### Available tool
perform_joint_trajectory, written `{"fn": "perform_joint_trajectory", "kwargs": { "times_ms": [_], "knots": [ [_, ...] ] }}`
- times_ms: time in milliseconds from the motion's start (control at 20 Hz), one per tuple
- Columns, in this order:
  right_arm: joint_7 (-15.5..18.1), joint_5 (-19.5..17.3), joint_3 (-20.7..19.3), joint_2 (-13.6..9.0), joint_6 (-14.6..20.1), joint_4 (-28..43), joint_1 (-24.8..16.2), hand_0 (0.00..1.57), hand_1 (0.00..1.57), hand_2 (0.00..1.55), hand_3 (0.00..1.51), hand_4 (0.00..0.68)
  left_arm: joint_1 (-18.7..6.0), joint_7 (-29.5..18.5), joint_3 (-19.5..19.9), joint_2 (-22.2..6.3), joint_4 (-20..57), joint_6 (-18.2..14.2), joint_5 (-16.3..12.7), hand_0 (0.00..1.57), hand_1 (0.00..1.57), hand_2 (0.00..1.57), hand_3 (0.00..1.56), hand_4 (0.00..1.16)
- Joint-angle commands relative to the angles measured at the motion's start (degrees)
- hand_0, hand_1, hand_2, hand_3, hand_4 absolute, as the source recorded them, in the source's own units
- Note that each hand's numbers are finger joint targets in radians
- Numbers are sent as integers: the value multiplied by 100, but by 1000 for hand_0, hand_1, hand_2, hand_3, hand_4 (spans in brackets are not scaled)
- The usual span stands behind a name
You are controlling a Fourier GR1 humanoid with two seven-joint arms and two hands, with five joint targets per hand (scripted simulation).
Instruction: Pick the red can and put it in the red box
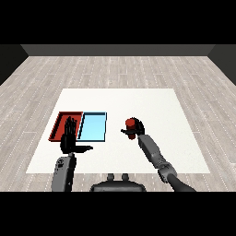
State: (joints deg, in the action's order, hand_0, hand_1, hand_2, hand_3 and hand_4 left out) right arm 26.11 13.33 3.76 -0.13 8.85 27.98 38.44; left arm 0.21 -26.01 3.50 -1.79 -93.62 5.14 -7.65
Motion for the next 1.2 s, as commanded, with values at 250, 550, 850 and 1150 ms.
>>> {"fn": "perform_joint_trajectory", "kwargs": {
  "times_ms": [250,550,850,1150],
  "knots": [
    [44,-186,-21,-61,56,40,-183,1548,1548,1475,1411,558,-34,-373,-54,69,425,33,104,0,0,0,0,0],
    [-417,-210,337,-103,447,1777,-615,1544,1544,1468,1381,586,73,162,112,-163,-139,165,-203,0,0,0,0,0],
    [-846,-145,316,-584,234,3197,-1007,1515,1515,1460,1383,608,-141,434,-205,-28,-157,-6,55,0,0,0,0,0],
    [-1018,-98,322,-578,277,4583,-1400,1514,1514,1469,1408,641,4,517,-743,170,-507,-4,271,0,0,0,0,0]
  ]
}}
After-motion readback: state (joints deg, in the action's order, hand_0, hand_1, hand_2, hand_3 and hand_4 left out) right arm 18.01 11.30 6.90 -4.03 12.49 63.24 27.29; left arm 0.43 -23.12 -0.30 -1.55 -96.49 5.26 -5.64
